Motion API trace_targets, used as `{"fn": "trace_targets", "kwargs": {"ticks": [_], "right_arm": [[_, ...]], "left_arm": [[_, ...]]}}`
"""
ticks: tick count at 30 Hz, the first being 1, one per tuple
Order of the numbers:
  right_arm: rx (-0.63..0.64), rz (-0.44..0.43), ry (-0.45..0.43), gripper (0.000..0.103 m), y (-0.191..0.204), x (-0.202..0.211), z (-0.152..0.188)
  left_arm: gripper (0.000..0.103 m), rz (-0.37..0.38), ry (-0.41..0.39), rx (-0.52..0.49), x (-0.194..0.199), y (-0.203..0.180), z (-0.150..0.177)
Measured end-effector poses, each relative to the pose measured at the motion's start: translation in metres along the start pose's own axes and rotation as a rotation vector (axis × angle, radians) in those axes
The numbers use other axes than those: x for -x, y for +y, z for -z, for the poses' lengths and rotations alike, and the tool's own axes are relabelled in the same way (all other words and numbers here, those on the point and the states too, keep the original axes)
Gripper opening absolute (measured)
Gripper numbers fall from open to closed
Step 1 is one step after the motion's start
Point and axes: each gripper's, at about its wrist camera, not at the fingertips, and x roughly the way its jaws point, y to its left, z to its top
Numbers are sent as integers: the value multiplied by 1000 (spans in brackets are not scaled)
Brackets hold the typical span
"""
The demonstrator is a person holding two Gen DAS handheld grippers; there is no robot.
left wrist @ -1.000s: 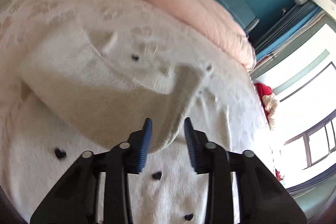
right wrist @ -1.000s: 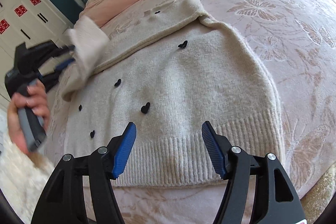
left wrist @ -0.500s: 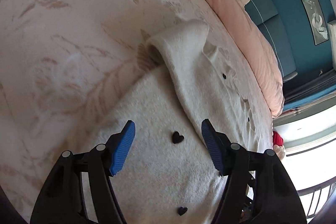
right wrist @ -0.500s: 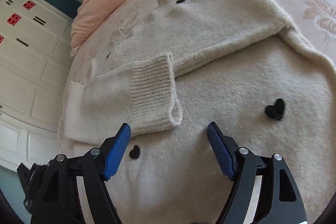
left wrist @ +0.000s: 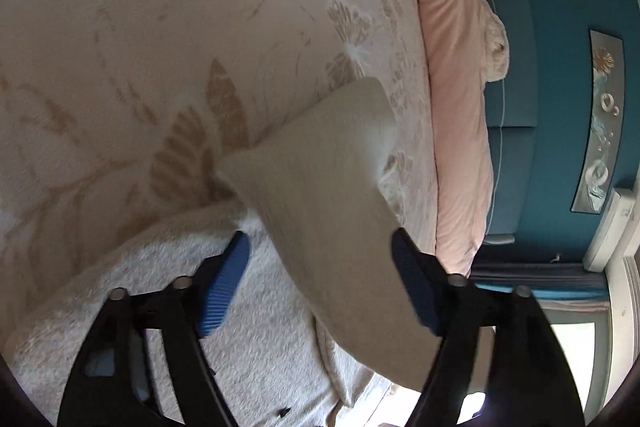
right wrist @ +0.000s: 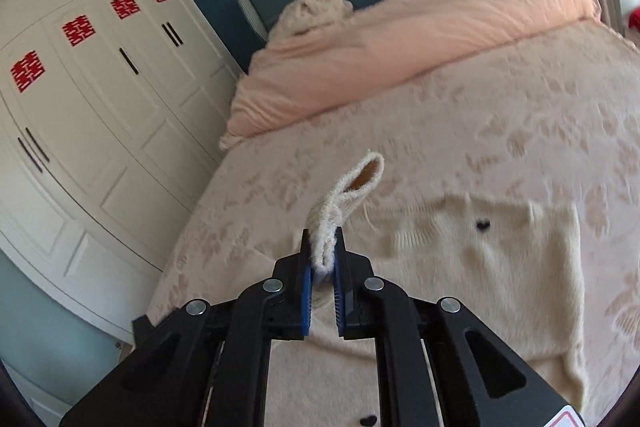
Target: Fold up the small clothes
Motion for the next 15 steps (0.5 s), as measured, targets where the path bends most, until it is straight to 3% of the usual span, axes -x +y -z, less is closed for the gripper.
{"fn": "trace_targets", "kwargs": {"ticks": [2, 5, 7, 10, 11, 13, 15], "right_arm": [[17, -13, -56, 9, -1, 19, -23], [32, 70, -84, 9, -35, 30, -21], [-13, 183, -15, 9, -85, 8, 7], [-183, 332, 184, 8, -174, -42, 65], [-255, 332, 207, 8, -194, -46, 80], [-367, 234, 133, 8, -207, -34, 87], [-334, 182, 70, 8, -196, -22, 78]], "left_arm": [[29, 1, -13, -50, -5, -14, -3], [21, -64, -32, -174, -11, -27, 3], [18, -122, -20, -215, -19, -21, 8], [11, -181, -19, -213, -30, -3, 13], [11, -173, -22, -206, -29, 1, 14], [11, -178, -43, -243, -26, -1, 17], [11, -203, -59, -312, -25, -6, 21]]}}
